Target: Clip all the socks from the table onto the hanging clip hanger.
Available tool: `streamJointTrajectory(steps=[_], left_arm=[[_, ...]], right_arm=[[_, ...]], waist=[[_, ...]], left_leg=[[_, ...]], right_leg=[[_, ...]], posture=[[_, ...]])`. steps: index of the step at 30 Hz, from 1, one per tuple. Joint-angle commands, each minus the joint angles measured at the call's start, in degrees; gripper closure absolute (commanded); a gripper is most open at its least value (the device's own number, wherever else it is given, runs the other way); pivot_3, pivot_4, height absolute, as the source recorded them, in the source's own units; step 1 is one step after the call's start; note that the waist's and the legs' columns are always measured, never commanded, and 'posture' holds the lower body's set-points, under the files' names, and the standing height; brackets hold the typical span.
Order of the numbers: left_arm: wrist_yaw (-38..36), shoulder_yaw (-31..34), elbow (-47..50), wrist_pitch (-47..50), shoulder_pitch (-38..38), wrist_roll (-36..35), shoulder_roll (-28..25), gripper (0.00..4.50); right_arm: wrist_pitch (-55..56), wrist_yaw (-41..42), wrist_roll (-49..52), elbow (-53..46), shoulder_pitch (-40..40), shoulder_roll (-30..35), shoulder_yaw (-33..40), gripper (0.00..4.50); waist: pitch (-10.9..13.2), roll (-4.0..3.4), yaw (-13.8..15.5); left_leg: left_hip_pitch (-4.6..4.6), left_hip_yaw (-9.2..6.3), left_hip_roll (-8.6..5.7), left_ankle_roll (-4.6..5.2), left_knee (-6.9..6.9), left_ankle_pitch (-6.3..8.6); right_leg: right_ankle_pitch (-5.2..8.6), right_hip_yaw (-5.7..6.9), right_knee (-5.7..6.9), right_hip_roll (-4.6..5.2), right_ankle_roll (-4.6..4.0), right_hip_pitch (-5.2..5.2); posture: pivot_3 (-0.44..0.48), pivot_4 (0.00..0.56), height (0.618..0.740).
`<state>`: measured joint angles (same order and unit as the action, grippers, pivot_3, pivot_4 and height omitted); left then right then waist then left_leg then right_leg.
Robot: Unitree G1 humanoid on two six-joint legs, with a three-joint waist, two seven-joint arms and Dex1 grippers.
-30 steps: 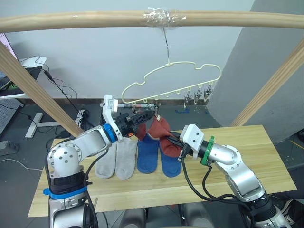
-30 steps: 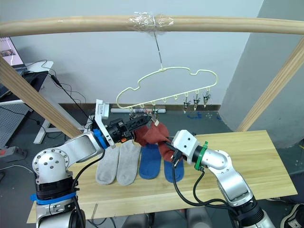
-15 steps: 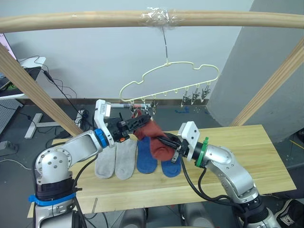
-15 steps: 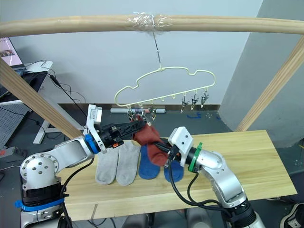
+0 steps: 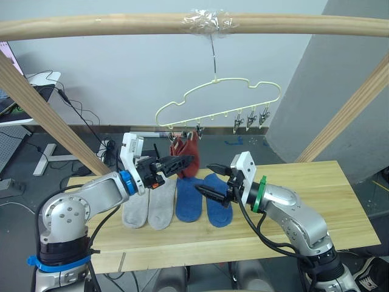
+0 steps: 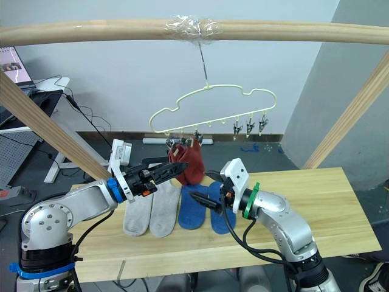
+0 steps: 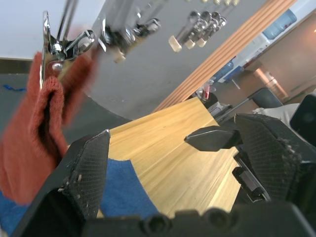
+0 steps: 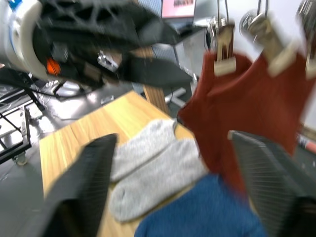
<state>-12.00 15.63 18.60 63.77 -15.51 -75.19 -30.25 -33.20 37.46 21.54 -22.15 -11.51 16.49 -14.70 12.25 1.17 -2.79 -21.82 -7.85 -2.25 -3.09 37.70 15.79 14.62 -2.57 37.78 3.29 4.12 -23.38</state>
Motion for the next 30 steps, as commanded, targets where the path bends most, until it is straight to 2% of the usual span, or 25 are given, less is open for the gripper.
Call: streamJointTrajectory(steps=[1, 5, 7, 9, 11, 15, 19, 23, 30], left_arm=[[-2.1, -0.8, 3.9, -0.9, 1.0, 0.9, -1.6, 0.00], [-4.4, -6.6, 8.5, -7.6, 2.4, 13.0, -2.6, 0.00], [-4.8, -8.7, 9.3, -11.0, 2.2, 17.8, -1.9, 0.00], [-4.8, -13.3, 10.2, -17.2, 1.8, 26.8, -1.4, 0.00], [-4.5, -16.2, 10.0, -22.0, 1.3, 32.4, 0.7, 0.00], [-4.0, -22.2, 8.7, -31.4, 1.4, 42.4, 6.8, 0.84], [-1.6, -24.0, 5.2, -36.8, 1.2, 49.2, 11.8, 2.07], [0.1, -25.2, 2.2, -41.5, 0.8, 55.0, 16.0, 2.07], [0.9, -25.3, -4.4, -48.4, -0.5, 62.3, 20.3, 2.07]], right_arm=[[0.5, 0.3, 1.0, -2.2, 1.3, 1.3, 1.4, 0.03], [2.4, -1.0, -1.1, -3.5, 2.8, 4.2, 3.0, 0.03], [3.0, -1.7, -1.8, -4.1, 3.0, 5.0, 3.8, 0.03], [3.2, -2.6, -1.8, -5.4, 3.4, 5.9, 5.4, 0.03], [3.0, -3.1, -1.6, -6.5, 3.7, 6.5, 6.8, 0.03], [2.9, -4.3, -1.6, -8.9, 4.5, 7.9, 10.1, 0.00], [2.9, -5.0, -1.5, -9.5, 4.4, 8.1, 11.2, 0.00], [3.2, -5.8, -1.5, -9.6, 3.3, 7.4, 11.4, 0.00], [3.7, -4.3, 0.6, -10.6, 1.9, 7.1, 11.9, 0.00]], waist=[[0.0, 0.00, 0.0], [0.0, 0.00, 0.0], [0.0, 0.00, 0.1], [0.0, 0.00, 0.3], [0.0, 0.00, 0.6], [0.0, 0.00, 0.8], [0.0, 0.00, 0.7], [0.0, 0.00, 0.7], [0.0, 0.01, 0.7]], left_leg=[[0.00, 0.01, 0.00, 0.00, 0.00, 0.00], [-0.01, 0.04, -0.01, 0.00, 0.00, 0.00], [-0.02, 0.04, -0.01, 0.00, 0.00, 0.00], [-0.01, 0.04, 0.00, 0.00, 0.00, 0.00], [-0.02, 0.06, 0.00, 0.00, 0.00, 0.00], [-0.07, 0.07, 0.00, 0.00, 0.00, 0.00], [-0.08, 0.08, 0.01, 0.01, 0.00, 0.01], [-0.09, 0.08, 0.00, 0.02, 0.02, 0.01], [-0.08, 0.07, -0.01, 0.02, 0.03, 0.01]], right_leg=[[0.00, -0.01, -0.01, 0.00, 0.00, 0.00], [0.00, -0.02, -0.03, 0.00, 0.00, 0.00], [0.00, -0.02, -0.05, 0.00, 0.00, 0.01], [0.00, -0.01, -0.05, 0.00, 0.00, 0.02], [0.00, -0.02, -0.06, 0.00, 0.00, 0.02], [0.00, -0.03, -0.15, 0.01, 0.00, 0.03], [0.00, -0.03, -0.17, 0.01, 0.01, 0.03], [0.00, -0.01, -0.17, 0.00, 0.01, 0.03], [-0.01, 0.00, -0.16, 0.00, 0.01, 0.05]], posture=[[-0.048, 0.170, 0.740], [-0.053, 0.173, 0.740], [-0.053, 0.173, 0.740], [-0.053, 0.173, 0.740], [-0.059, 0.177, 0.740], [-0.072, 0.181, 0.740], [-0.088, 0.184, 0.740], [-0.094, 0.183, 0.740], [-0.100, 0.185, 0.740]])
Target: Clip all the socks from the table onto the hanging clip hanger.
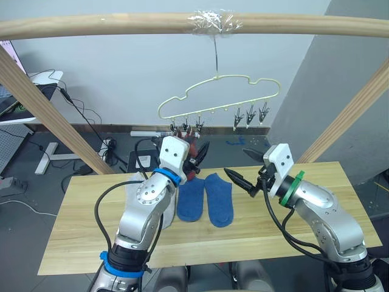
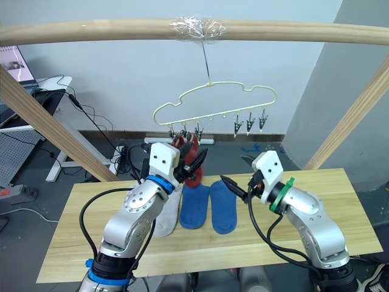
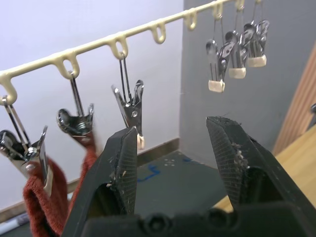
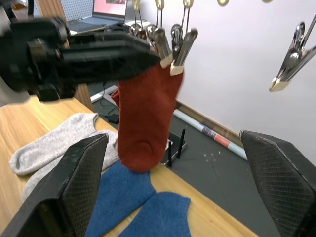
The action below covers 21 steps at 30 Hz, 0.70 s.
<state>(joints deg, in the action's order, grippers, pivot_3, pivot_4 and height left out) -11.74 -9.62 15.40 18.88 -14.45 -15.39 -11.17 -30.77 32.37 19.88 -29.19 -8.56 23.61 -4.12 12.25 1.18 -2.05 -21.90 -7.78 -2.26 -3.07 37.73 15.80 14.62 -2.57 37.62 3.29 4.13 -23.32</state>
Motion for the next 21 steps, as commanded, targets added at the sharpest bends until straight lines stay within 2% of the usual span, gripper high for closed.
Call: streamJointTrajectory(steps=[1, 8, 21], left_arm=[[1.0, 0.2, -2.5, -4.3, -2.2, 3.3, 1.9, 2.07], [1.4, 1.6, -8.8, -7.5, -5.4, 5.4, 5.3, 2.07], [0.9, 3.3, -15.5, -11.5, -10.2, 7.8, 8.0, 2.07]], right_arm=[[1.2, 0.9, 2.6, -3.7, -1.2, 0.1, 1.5, 0.00], [0.9, 0.4, 3.6, -4.0, -2.8, 0.3, 2.3, 0.00], [0.7, -1.0, 4.2, -4.4, -2.8, 0.3, 2.2, 0.00]], waist=[[0.0, 0.00, 0.0], [0.0, 0.00, -0.2], [0.0, 0.01, -1.0]], left_leg=[[0.00, 0.00, 0.00, 0.00, 0.00, 0.00], [0.00, -0.01, 0.00, 0.00, 0.05, 0.00], [0.00, -0.01, -0.01, 0.00, 0.06, 0.00]], right_leg=[[0.00, 0.00, 0.00, 0.00, 0.00, 0.00], [0.00, 0.02, 0.01, 0.00, 0.01, 0.02], [-0.01, 0.03, 0.02, 0.00, 0.01, 0.02]], posture=[[-0.100, 0.185, 0.740], [-0.118, 0.185, 0.740], [-0.128, 0.191, 0.740]])
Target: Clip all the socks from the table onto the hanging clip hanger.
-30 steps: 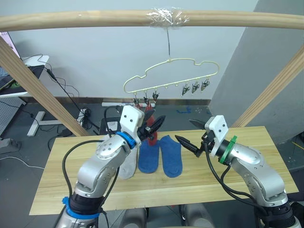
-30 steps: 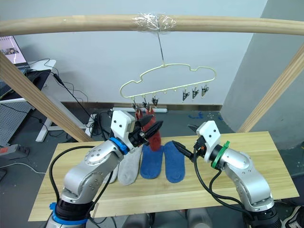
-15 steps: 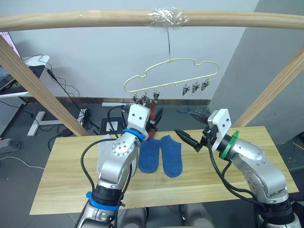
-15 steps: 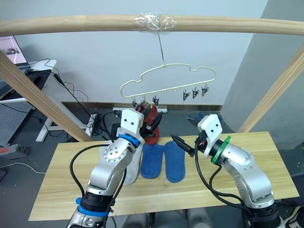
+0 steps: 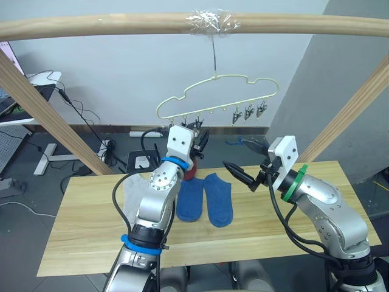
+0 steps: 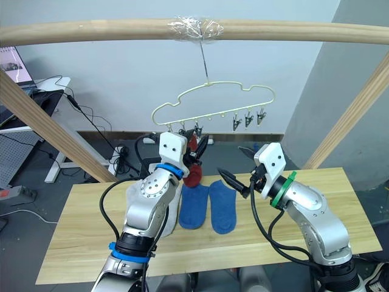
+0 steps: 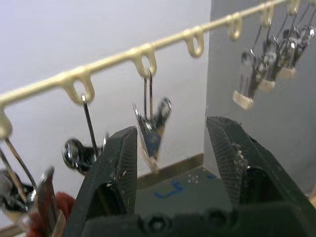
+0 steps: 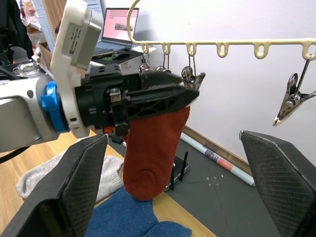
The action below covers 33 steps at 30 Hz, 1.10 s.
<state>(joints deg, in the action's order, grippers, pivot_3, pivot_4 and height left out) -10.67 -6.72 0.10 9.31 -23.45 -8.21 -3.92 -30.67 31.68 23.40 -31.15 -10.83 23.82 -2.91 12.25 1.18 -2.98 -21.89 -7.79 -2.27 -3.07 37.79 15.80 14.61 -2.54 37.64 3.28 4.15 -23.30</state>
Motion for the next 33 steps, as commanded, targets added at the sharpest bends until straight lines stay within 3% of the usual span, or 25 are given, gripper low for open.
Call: streamJointTrajectory(steps=[1, 33], left_arm=[[-0.1, 0.5, -0.5, -2.2, -1.4, 0.8, 0.8, 2.07], [-1.2, 1.5, -4.2, -4.7, -4.1, 2.0, 2.2, 2.07]], right_arm=[[0.6, -0.4, 0.8, -2.4, -0.6, 0.1, 0.9, 0.00], [0.9, -1.7, 0.7, -2.4, -0.4, 0.0, 0.4, 0.00]], waist=[[0.0, 0.00, -0.1], [0.0, 0.00, -0.3]], left_leg=[[0.00, 0.00, 0.00, 0.00, 0.00, 0.00], [0.00, 0.00, 0.00, 0.00, 0.02, 0.00]], right_leg=[[0.00, 0.00, 0.00, 0.00, 0.00, 0.00], [-0.01, -0.01, 0.03, 0.00, 0.01, 0.00]], posture=[[-0.128, 0.192, 0.740], [-0.142, 0.178, 0.740]])
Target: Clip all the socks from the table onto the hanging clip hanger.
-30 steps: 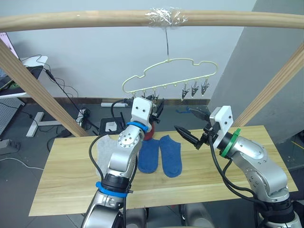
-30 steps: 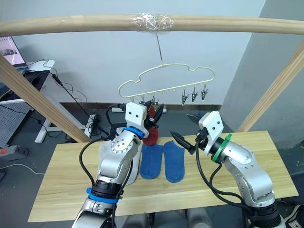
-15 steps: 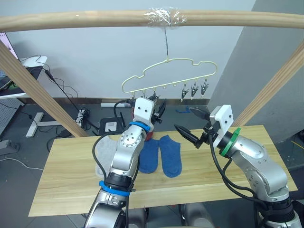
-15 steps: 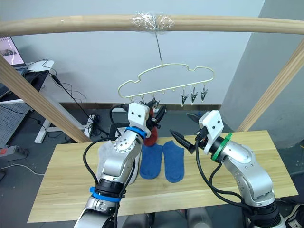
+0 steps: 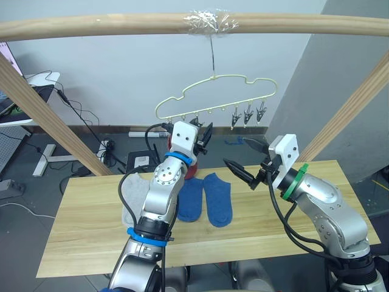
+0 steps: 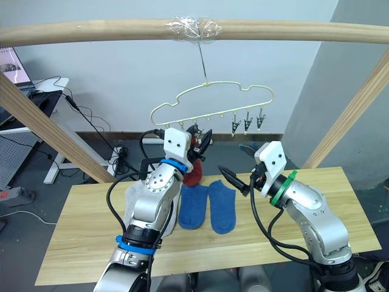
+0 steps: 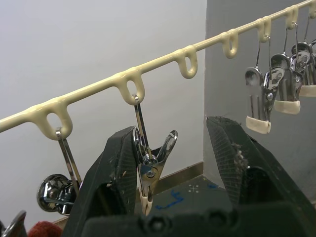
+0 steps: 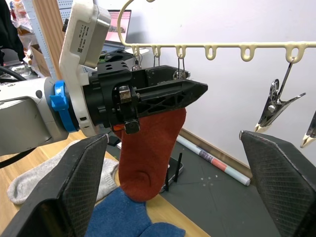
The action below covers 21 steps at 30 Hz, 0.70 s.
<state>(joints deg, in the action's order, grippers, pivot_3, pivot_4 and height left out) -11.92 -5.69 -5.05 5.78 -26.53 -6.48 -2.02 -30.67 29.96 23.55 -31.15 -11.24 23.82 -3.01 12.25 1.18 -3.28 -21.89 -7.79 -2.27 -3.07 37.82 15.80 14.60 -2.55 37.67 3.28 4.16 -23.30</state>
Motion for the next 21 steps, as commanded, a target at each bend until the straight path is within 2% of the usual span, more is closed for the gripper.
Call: streamJointTrajectory(steps=[1, 3, 4, 6, 10, 14, 18, 21], left_arm=[[0.0, 0.5, 0.9, -1.1, -1.0, 0.2, 0.4, 2.07], [0.1, 0.7, 0.9, -1.0, -1.0, 0.0, 0.6, 2.07], [0.1, 0.8, 0.9, -0.9, -1.0, -0.1, 0.7, 2.24], [0.1, 1.1, 0.9, -0.5, -1.0, -0.6, 1.0, 2.61], [0.3, 1.9, 0.9, 0.4, -1.0, -1.2, 1.6, 3.80], [0.3, 2.5, 1.1, 1.3, -1.1, -1.3, 1.9, 4.39], [-0.2, 3.0, 1.6, 2.4, -1.1, -1.5, 1.8, 4.47], [-0.8, 3.6, 3.1, 5.8, -1.0, -2.7, 1.4, 4.47]], right_arm=[[1.0, 0.1, 0.5, -2.4, -0.1, 0.1, 0.5, 0.00], [1.0, 0.1, 0.5, -2.3, -0.1, 0.1, 0.5, 0.00], [1.0, 0.1, 0.5, -2.3, -0.1, 0.1, 0.5, 0.00], [1.0, 0.1, 0.5, -2.2, -0.2, 0.1, 0.4, 0.00], [1.0, 0.1, 0.5, -2.3, -0.2, 0.0, 0.4, 0.00], [0.9, 0.1, 0.5, -2.2, -0.2, 0.0, 0.3, 0.00], [1.1, 0.1, -0.3, -1.6, -0.2, 0.3, -0.2, 0.00], [-0.3, -0.9, -5.5, 1.1, -0.1, 2.2, -4.2, 0.00]], waist=[[0.0, 0.00, 0.0], [0.0, 0.00, 0.0], [0.0, 0.00, 0.0], [0.0, 0.00, 0.0], [0.0, 0.00, 0.0], [0.0, 0.00, 0.0], [0.0, 0.00, 0.0], [0.0, 0.01, 0.0]], left_leg=[[0.00, 0.00, 0.00, 0.00, 0.00, 0.00], [0.00, -0.01, 0.00, 0.00, 0.00, 0.00], [0.00, 0.00, 0.00, 0.00, 0.00, 0.00], [0.00, 0.00, 0.00, 0.00, 0.00, 0.00], [0.00, 0.00, 0.00, 0.00, 0.01, 0.00], [0.00, 0.00, 0.00, 0.00, 0.02, 0.00], [0.02, 0.00, 0.00, 0.00, 0.02, 0.00], [0.02, 0.00, 0.00, 0.00, 0.04, 0.00]], right_leg=[[0.00, 0.00, 0.00, 0.00, 0.00, 0.00], [0.00, 0.00, 0.00, 0.00, 0.00, 0.00], [0.00, 0.00, 0.00, 0.00, 0.00, 0.00], [0.00, 0.00, 0.00, 0.00, 0.00, 0.00], [0.00, 0.01, 0.01, 0.00, 0.00, 0.00], [0.00, 0.00, 0.02, 0.00, 0.00, 0.00], [0.00, 0.00, 0.04, 0.00, 0.00, 0.00], [0.00, 0.00, 0.06, 0.00, 0.00, 0.01]], posture=[[-0.142, 0.178, 0.740], [-0.142, 0.178, 0.740], [-0.142, 0.178, 0.740], [-0.143, 0.179, 0.740], [-0.142, 0.181, 0.740], [-0.140, 0.183, 0.740], [-0.138, 0.185, 0.740], [-0.140, 0.185, 0.740]])
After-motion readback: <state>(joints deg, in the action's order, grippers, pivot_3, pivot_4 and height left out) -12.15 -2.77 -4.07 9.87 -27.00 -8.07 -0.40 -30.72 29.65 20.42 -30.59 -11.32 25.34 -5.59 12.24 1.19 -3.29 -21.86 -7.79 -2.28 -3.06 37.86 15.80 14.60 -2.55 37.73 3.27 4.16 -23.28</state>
